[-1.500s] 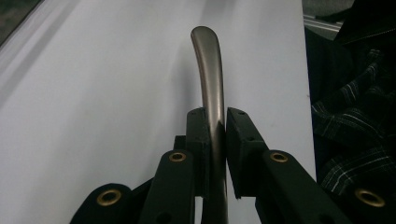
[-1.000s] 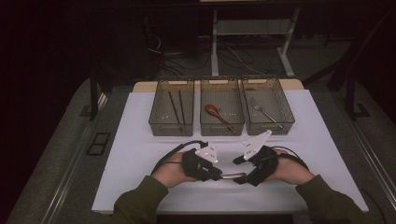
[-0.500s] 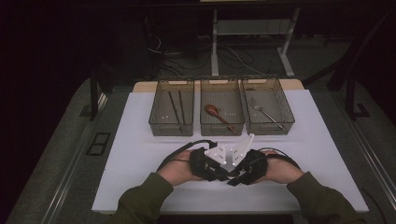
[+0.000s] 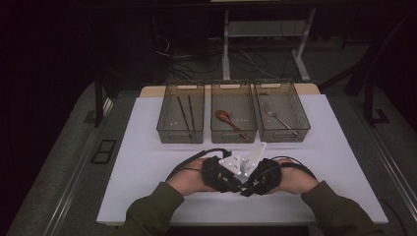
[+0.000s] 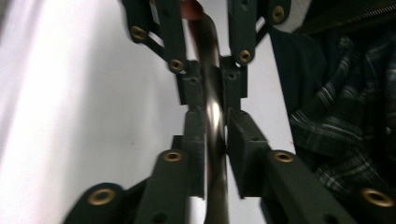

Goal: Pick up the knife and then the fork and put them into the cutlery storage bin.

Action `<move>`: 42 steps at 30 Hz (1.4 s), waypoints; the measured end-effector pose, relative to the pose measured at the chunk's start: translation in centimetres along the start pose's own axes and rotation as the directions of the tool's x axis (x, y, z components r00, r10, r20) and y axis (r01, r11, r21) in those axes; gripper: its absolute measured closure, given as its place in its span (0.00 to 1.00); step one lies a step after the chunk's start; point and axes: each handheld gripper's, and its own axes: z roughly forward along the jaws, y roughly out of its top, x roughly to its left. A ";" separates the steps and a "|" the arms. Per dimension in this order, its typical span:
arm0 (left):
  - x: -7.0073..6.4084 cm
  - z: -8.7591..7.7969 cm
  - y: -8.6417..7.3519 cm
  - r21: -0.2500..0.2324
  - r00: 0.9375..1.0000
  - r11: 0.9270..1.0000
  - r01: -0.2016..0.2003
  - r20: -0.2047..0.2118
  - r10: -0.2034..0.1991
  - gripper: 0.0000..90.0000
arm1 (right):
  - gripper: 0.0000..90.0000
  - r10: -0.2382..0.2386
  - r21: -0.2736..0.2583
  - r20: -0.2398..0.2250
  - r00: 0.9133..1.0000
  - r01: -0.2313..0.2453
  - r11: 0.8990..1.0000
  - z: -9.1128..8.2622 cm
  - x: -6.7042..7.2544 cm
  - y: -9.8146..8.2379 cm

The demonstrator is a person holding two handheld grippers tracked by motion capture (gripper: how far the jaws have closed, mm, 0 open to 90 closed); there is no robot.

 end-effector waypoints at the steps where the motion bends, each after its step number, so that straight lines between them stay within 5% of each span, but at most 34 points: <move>1: 0.1 -0.3 -0.1 -0.007 1.000 1.000 0.000 -0.013 0.000 0.78 | 0.85 0.013 0.011 -0.004 1.000 -0.013 1.000 0.2 0.1 -0.1; 6: 0.4 -2.5 -1.0 -0.089 0.995 0.994 0.059 -0.078 -0.066 0.69 | 0.85 0.022 0.029 0.026 0.999 -0.023 0.999 0.2 0.1 -0.4; 10: 0.3 -4.7 -2.6 -0.192 0.983 0.974 0.119 -0.112 -0.142 0.60 | 0.85 0.041 0.009 0.062 0.997 -0.042 0.999 -0.9 -0.5 -1.1; 13: -0.1 -5.9 -4.2 -0.243 0.967 0.957 0.159 -0.158 -0.201 0.54 | 0.85 0.068 -0.008 0.108 0.992 -0.068 0.998 -1.9 -1.2 -2.1; 18: -0.7 -7.3 -7.0 -0.339 0.926 0.913 0.226 -0.216 -0.309 0.47 | 0.85 0.152 -0.064 0.153 0.977 -0.144 0.988 -3.6 -2.1 -3.7; 21: -1.1 -7.7 -8.2 -0.364 0.904 0.896 0.254 -0.239 -0.354 0.42 | 0.85 0.198 -0.104 0.177 0.964 -0.181 0.978 -4.8 -2.8 -4.7; 24: -1.5 -7.6 -9.4 -0.373 0.885 0.886 0.275 -0.263 -0.385 0.36 | 0.85 0.249 -0.137 0.204 0.947 -0.224 0.965 -6.2 -3.4 -5.6; 25: -1.7 -7.3 -9.8 -0.382 0.875 0.878 0.290 -0.266 -0.405 0.34 | 0.85 0.257 -0.152 0.211 0.943 -0.228 0.962 -6.7 -3.6 -5.9; 26: -1.7 -7.2 -10.1 -0.377 0.870 0.877 0.296 -0.272 -0.411 0.32 | 0.85 0.281 -0.171 0.221 0.934 -0.246 0.954 -7.2 -3.8 -6.2; 28: -2.0 -6.8 -10.8 -0.394 0.853 0.860 0.323 -0.273 -0.445 0.28 | 0.85 0.308 -0.198 0.236 0.922 -0.265 0.944 -8.0 -4.2 -6.7; 33: -2.6 -6.0 -12.4 -0.411 0.822 0.840 0.353 -0.293 -0.489 0.18 | 0.85 0.410 -0.269 0.264 0.873 -0.342 0.901 -10.1 -5.2 -7.5; 36: -3.0 -5.8 -12.9 -0.422 0.809 0.833 0.359 -0.305 -0.503 0.14 | 0.85 0.456 -0.305 0.285 0.843 -0.371 0.877 -11.2 -6.1 -8.1; 39: -3.2 -5.7 -13.2 -0.425 0.802 0.833 0.356 -0.319 -0.505 0.11 | 0.85 0.506 -0.349 0.300 0.809 -0.401 0.847 -12.3 -7.0 -8.7; 42: -3.2 -5.5 -13.7 -0.426 0.790 0.825 0.371 -0.323 -0.521 0.05 | 0.85 0.554 -0.373 0.323 0.767 -0.435 0.820 -13.2 -8.0 -9.1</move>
